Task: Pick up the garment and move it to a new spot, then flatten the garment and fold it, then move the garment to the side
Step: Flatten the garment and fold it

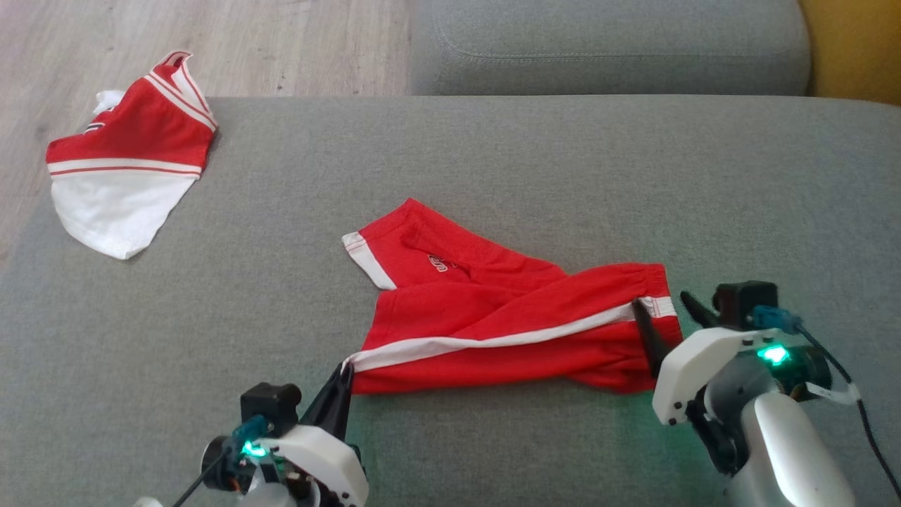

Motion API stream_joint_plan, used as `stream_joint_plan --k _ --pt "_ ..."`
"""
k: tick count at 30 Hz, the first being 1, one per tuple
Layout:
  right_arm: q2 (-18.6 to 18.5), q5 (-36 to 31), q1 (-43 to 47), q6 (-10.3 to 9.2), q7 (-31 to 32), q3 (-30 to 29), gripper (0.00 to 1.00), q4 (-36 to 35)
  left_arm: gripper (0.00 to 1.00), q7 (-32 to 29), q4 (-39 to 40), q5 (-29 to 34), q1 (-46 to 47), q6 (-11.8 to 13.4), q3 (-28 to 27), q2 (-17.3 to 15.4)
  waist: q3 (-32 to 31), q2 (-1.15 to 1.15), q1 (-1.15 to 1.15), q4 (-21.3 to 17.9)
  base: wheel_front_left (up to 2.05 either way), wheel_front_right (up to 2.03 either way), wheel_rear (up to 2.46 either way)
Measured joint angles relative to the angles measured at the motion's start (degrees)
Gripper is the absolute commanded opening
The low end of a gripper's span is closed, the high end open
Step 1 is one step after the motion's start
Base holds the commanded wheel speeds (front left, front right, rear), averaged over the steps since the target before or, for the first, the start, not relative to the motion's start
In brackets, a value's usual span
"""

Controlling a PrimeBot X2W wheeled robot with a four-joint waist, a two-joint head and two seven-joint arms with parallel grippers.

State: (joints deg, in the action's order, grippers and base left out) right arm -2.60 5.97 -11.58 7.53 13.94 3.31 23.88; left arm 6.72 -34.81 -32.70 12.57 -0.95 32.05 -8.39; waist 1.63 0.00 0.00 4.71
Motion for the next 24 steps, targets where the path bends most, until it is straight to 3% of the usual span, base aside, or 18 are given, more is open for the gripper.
stream_joint_plan --k 10,11,12,13,14,15,16,17,24 --pt "0.0 3.6 0.0 0.0 5.7 2.7 0.97 -1.2 0.0 0.5 1.6 0.0 -0.1 0.5 0.2 -0.3 0.0 0.0 -0.01 0.5 0.0 0.0 0.0" --pt "0.0 3.9 0.0 0.0 5.6 2.9 0.84 -1.5 0.0 0.5 1.8 0.0 -0.1 0.5 0.2 -0.3 0.1 0.0 0.0 0.4 0.0 0.0 0.0" --pt "0.0 4.2 0.0 0.0 5.2 3.0 0.59 -1.7 0.0 0.5 1.9 0.0 -0.1 0.7 0.2 -0.3 0.2 0.0 0.0 0.4 0.0 0.0 0.0" --pt "0.0 4.2 0.0 0.0 5.1 3.2 0.47 -1.9 0.0 0.5 2.0 0.0 -0.1 1.0 0.2 -0.4 0.3 0.0 0.0 0.3 0.0 0.0 0.0" --pt "0.0 4.5 0.0 0.0 4.7 3.3 0.42 -2.0 0.0 0.5 2.2 0.0 -0.1 1.0 0.2 -0.5 0.4 0.0 -0.01 0.3 0.0 0.0 0.0" --pt "0.0 5.0 0.0 0.0 4.7 3.4 0.28 -2.1 0.0 0.5 2.4 0.0 -0.1 1.0 0.1 -0.5 0.4 0.0 0.0 0.2 0.0 0.0 0.0" --pt "0.0 5.4 0.0 0.0 4.7 3.6 0.06 -2.1 0.0 0.5 2.4 0.0 -0.1 1.0 0.1 -0.6 0.5 0.0 0.0 0.2 0.0 0.0 0.0" --pt "0.0 5.8 0.0 0.0 4.7 3.8 0.0 -2.1 0.0 0.5 2.5 0.0 -0.1 1.0 0.1 -0.7 0.5 0.0 0.0 0.1 0.0 0.0 0.0" --pt "0.0 8.3 -0.7 0.0 -0.3 4.2 0.0 -2.6 0.0 1.4 4.1 0.0 -0.1 1.9 -0.2 -1.7 0.5 0.0 0.0 0.0 0.0 0.0 0.0"
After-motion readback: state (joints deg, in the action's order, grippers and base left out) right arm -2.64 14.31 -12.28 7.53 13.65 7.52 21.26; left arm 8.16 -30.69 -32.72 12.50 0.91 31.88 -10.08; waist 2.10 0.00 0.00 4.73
